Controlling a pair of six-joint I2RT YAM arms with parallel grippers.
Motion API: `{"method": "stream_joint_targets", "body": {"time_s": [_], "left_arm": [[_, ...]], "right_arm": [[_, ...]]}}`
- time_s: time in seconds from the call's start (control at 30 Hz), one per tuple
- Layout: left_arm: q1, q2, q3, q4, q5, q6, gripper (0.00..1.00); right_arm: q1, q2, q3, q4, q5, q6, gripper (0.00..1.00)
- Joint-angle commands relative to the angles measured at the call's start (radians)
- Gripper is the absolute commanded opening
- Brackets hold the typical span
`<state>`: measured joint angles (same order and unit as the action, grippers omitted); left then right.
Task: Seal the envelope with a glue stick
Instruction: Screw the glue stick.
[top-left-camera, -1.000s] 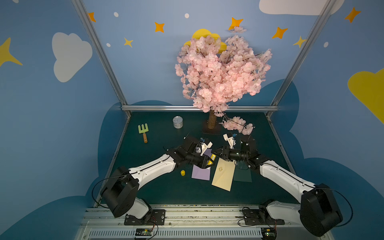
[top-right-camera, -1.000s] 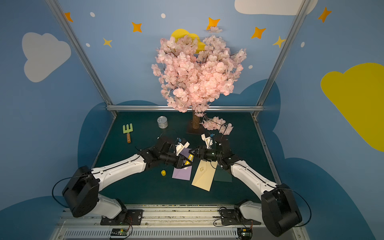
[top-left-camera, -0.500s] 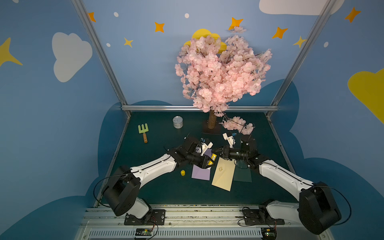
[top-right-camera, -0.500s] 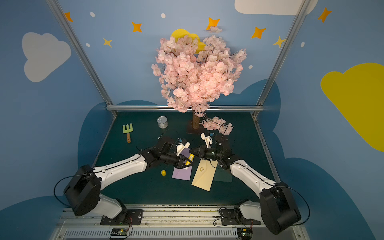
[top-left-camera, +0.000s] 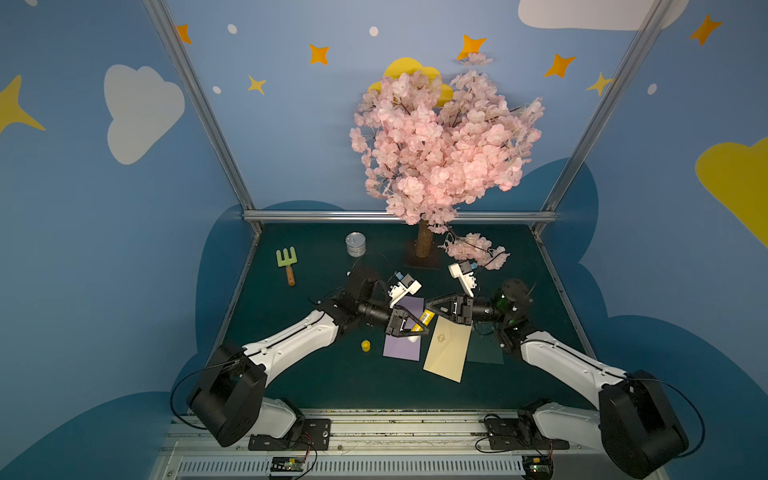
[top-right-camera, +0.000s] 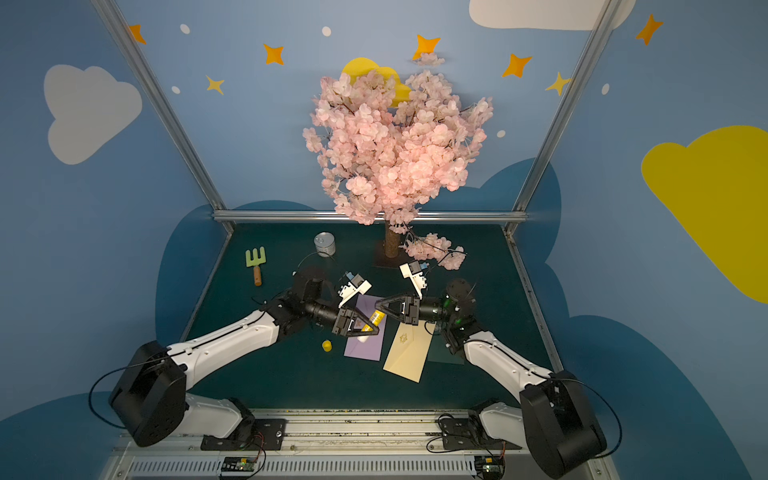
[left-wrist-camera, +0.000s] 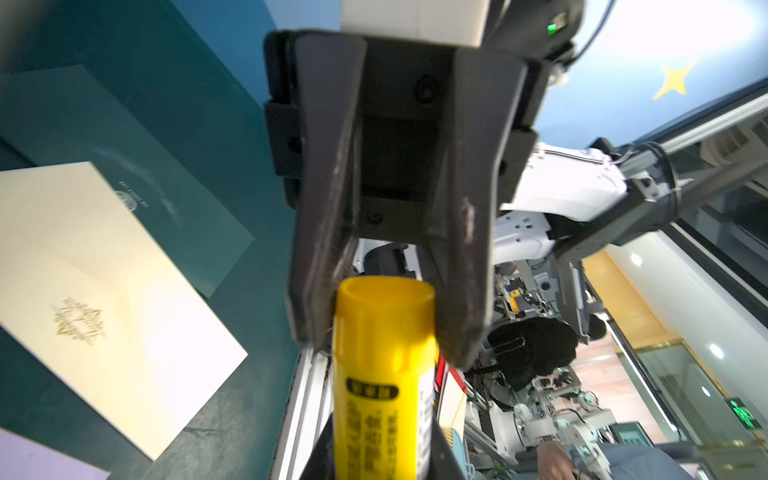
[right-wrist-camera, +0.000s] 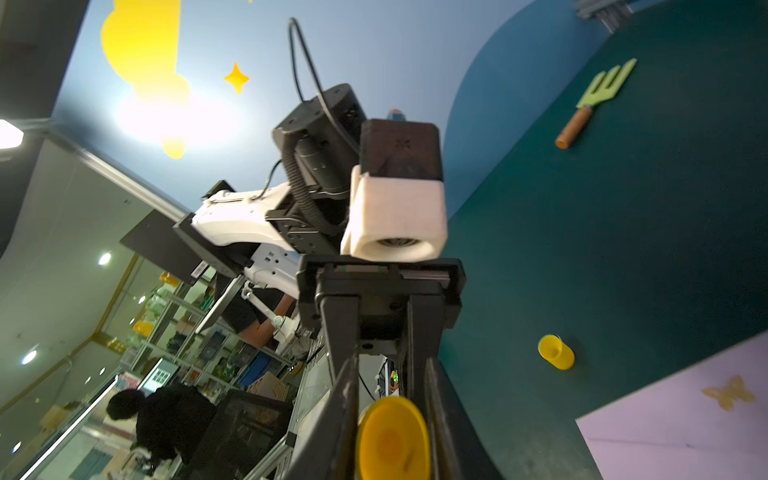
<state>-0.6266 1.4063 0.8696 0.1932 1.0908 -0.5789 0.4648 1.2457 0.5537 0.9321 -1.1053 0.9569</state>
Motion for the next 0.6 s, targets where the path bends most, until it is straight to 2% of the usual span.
{"method": "stream_joint_targets", "body": {"time_s": [0.0, 0.03, 0.1, 0.13, 0.23, 0.33, 0.47, 0.53, 0.57], "left_arm": [[0.042, -0.005, -0.019, 0.201, 0.071, -0.134, 0.03], [0.041, -0.002, -0.021, 0.206, 0.071, -0.139, 0.03], [0.038, -0.002, -0.027, 0.202, 0.061, -0.132, 0.03], [0.038, -0.008, -0.028, 0.175, 0.046, -0.112, 0.03], [0.038, -0.034, -0.011, 0.022, -0.046, 0.006, 0.03], [0.036, -0.057, 0.0, -0.122, -0.193, 0.109, 0.03], [0.031, -0.061, 0.0, -0.191, -0.354, 0.155, 0.03], [0.028, -0.053, 0.004, -0.206, -0.409, 0.164, 0.03], [0.024, -0.047, 0.009, -0.218, -0.437, 0.17, 0.03]], "right_arm": [[0.002, 0.053, -0.028, 0.416, -0.152, 0.196, 0.16], [0.0, 0.075, -0.025, 0.474, -0.149, 0.237, 0.18], [0.0, 0.096, -0.013, 0.476, -0.131, 0.259, 0.26], [-0.004, 0.099, -0.014, 0.476, -0.114, 0.262, 0.34], [-0.025, 0.093, -0.011, 0.374, -0.025, 0.263, 0.48], [-0.032, 0.051, -0.005, 0.099, 0.089, 0.181, 0.52], [-0.012, -0.024, 0.081, -0.531, 0.257, -0.027, 0.54], [-0.001, -0.029, 0.112, -0.664, 0.309, -0.064, 0.55], [0.003, -0.024, 0.111, -0.673, 0.327, -0.064, 0.55]]}}
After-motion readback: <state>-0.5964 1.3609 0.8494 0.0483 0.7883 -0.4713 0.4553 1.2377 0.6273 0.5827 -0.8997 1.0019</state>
